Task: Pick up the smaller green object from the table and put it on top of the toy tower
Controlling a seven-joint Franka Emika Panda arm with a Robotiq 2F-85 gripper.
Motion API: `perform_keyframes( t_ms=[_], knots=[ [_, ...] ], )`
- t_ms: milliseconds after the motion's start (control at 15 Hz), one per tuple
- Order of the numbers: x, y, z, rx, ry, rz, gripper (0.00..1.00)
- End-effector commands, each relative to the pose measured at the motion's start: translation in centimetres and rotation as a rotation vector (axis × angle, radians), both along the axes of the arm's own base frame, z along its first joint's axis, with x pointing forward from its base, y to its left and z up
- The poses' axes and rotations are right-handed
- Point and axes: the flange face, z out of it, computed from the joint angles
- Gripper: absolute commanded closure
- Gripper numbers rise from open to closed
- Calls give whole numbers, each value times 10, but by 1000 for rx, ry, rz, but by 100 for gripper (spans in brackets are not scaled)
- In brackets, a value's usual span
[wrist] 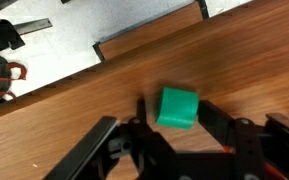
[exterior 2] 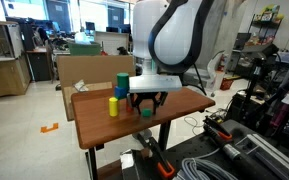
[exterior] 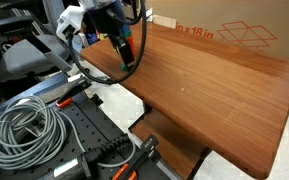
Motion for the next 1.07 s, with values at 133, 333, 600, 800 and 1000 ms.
perform_keyframes(
  t_ms=[133,333,600,800,1000],
  knots=[
    [1,-3,-1,-10,-10,-4,86],
    [-4,-11,10,13,-11,-14,91],
    [-20,-40,20,46,27,-36,91],
    [-30,-71,35,105,53,-76,91],
    [-23,-86,64,148,25,-83,91]
  ],
)
